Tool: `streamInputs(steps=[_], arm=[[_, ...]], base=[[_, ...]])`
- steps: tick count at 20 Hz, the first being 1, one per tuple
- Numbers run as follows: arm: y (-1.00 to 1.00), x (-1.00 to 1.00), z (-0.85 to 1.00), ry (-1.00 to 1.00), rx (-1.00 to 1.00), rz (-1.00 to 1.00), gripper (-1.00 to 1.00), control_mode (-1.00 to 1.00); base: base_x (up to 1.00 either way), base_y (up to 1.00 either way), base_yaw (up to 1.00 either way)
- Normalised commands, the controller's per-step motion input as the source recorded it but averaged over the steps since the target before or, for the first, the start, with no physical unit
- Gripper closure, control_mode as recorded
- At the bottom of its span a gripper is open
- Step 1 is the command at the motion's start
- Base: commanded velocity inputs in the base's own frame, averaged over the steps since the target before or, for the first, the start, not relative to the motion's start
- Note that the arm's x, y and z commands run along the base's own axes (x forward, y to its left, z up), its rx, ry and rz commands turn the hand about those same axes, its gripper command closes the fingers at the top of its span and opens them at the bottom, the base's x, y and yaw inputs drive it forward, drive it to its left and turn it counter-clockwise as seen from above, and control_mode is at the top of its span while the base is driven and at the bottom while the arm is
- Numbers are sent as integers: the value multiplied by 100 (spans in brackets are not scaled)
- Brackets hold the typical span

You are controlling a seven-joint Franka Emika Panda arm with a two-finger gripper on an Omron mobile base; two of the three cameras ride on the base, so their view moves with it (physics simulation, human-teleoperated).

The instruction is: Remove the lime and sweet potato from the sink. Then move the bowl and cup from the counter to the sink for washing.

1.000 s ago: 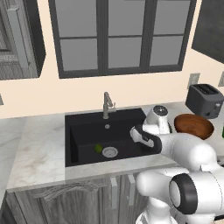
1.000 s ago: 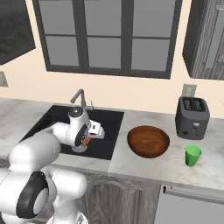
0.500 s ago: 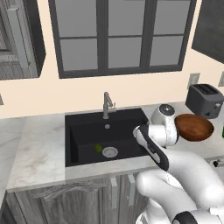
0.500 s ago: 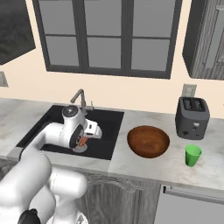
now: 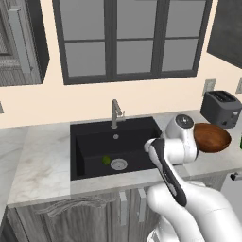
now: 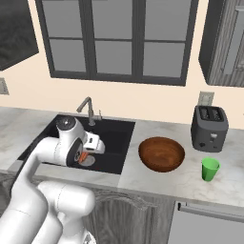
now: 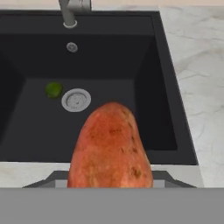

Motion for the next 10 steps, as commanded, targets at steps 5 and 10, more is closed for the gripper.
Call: streamInputs(steps=[5,10], arm=[[27,-31,17,0,0,0,100,-100],[33,-25,15,0,0,2,100,-100]], base=[[0,0,0],[0,0,0]])
